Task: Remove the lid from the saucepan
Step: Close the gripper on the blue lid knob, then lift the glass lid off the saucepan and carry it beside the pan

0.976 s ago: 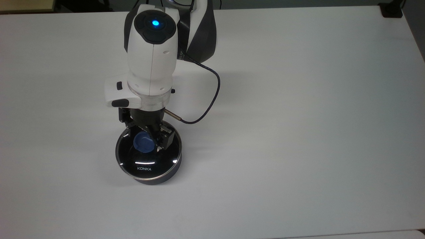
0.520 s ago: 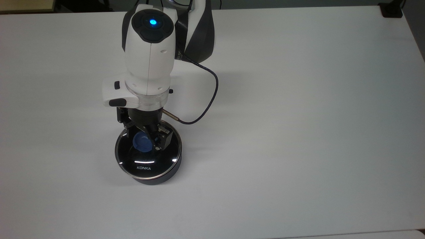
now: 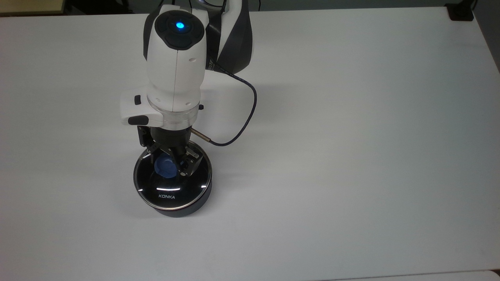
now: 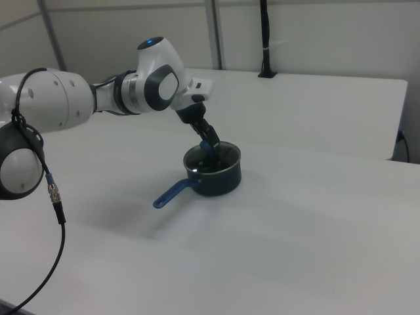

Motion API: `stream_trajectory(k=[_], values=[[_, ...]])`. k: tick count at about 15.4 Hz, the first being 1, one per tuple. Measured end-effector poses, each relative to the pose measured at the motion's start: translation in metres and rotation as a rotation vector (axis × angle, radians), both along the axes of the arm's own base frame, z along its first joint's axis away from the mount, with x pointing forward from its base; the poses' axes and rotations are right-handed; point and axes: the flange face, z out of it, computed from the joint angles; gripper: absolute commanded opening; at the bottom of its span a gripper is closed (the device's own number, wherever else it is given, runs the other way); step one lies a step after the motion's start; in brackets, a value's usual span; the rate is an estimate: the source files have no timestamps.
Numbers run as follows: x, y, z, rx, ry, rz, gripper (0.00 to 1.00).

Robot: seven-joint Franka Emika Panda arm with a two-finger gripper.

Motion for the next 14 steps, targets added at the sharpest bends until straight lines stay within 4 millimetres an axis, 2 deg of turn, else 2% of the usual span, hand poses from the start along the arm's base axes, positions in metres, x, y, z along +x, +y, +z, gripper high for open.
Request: stream_trajectory(k=[5, 9, 12, 14], values=[[-0.001, -0.001, 0.008, 0.006, -0.011, -0.004, 0.57], [-0.008, -0.003, 0.045, 0.025, -0.058, -0.011, 0.57], [-0.021, -0.005, 0.058, 0.034, -0.059, -0.015, 0.57], [-0.037, -0.007, 0.069, 0.043, -0.062, -0.014, 0.57]])
